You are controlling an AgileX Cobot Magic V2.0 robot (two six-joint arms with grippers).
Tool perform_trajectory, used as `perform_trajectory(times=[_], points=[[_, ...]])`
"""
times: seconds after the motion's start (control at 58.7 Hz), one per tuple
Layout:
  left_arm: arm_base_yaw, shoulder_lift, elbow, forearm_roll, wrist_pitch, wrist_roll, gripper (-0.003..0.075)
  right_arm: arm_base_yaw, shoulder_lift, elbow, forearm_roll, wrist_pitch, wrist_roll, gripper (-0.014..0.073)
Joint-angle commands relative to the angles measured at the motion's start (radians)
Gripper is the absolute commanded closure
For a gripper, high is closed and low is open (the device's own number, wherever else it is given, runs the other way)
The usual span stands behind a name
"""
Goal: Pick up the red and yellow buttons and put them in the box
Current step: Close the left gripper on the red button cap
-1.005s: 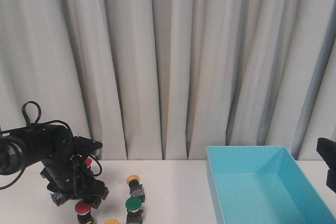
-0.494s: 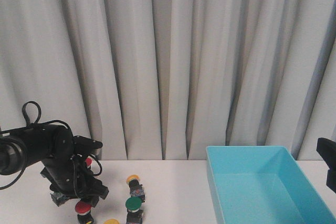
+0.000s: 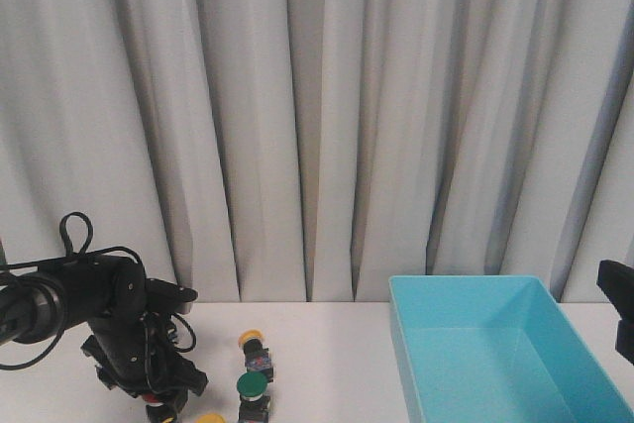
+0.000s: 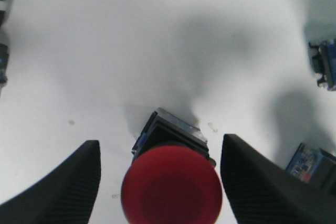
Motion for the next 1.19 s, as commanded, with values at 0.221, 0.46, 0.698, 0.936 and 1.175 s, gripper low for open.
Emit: perform_trajectory(times=[0.221, 0.46, 0.698, 0.936, 1.175], points=[[-0.004, -0.067, -0.029, -0.004, -0.033, -0.012, 0.0282, 0.001, 0.0, -0.034, 0.0, -0.078, -0.008, 0.005], [-0.004, -0.067, -0.029, -0.004, -0.019, -0.012, 0.0456, 0.001, 0.0, -0.034, 0.0, -0.078, -0.008, 0.005], [-0.004, -0.069, -0.029, -0.003, -0.018, -0.01, 0.061, 0.001, 0.0, -0.034, 0.0, -0.078, -0.008, 0.005], [-0.004, -0.084, -0.029, -0.003, -0.008, -0.01, 0.0636, 0.001, 0.0, -0.034, 0.0, -0.078, -0.008, 0.005], [-0.004, -0.124, -0.029, 0.001, -0.01, 0.017, 0.0634, 0.001, 0.0, -0.034, 0.0, -0.078, -0.008, 0.005]])
